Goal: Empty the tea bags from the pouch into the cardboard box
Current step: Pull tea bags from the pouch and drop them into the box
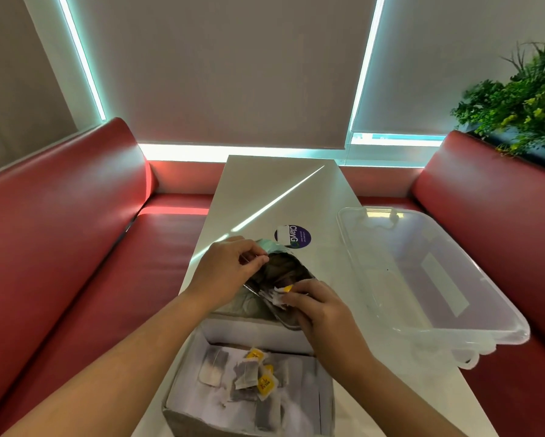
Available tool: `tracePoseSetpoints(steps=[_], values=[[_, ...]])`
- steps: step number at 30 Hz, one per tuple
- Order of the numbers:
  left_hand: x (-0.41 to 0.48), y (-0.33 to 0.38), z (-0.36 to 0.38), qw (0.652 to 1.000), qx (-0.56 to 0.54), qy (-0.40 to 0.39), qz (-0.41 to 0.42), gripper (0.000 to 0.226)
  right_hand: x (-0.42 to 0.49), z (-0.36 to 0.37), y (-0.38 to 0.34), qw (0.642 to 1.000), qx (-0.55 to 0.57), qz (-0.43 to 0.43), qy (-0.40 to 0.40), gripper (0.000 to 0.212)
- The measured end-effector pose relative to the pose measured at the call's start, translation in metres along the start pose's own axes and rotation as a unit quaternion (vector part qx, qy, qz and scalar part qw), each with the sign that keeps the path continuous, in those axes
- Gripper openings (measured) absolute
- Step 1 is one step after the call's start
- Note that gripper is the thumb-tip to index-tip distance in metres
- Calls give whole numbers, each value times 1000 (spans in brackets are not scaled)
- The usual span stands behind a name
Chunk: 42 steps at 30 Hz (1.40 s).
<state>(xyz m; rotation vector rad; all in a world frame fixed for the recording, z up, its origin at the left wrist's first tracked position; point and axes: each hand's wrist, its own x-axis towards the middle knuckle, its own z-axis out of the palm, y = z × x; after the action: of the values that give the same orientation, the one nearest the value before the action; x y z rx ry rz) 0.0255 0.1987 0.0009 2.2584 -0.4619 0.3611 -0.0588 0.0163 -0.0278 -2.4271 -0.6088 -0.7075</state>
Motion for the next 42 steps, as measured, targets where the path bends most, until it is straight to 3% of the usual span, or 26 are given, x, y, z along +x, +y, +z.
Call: tracePoseSetpoints(steps=[6, 12, 19, 21, 28, 32, 34, 37, 40, 42], values=[[-5, 0, -1, 1000, 5, -2, 9, 20, -28, -10, -13, 996, 76, -30, 25, 21], [-4, -2, -2, 984, 103, -47, 136, 19, -46, 24, -28, 986, 110, -62, -113, 24], [-3, -1, -5, 977, 141, -97, 127, 28, -50, 53, -29, 949, 101, -73, -289, 35], [-2, -4, -7, 974, 154, -108, 127, 31, -51, 45, -22, 954, 104, -44, -279, 37], [0, -4, -10, 969, 173, -89, 155, 33, -26, 7, 0, 993, 53, 31, -104, 24], [3, 2, -13, 975, 127, -123, 134, 48, 3, 15, 7, 991, -1, 61, -122, 31], [4, 3, -12, 975, 122, -135, 129, 51, 19, 26, 9, 983, -26, 78, -166, 35], [6, 3, -9, 975, 119, -134, 129, 52, 45, 40, 10, 968, -155, 30, -196, 43], [6, 3, -8, 979, 103, -125, 122, 51, 62, 54, 17, 891, -224, 128, -374, 52], [7, 4, -8, 981, 89, -125, 117, 51, 65, 67, 28, 855, -233, 164, -434, 64]])
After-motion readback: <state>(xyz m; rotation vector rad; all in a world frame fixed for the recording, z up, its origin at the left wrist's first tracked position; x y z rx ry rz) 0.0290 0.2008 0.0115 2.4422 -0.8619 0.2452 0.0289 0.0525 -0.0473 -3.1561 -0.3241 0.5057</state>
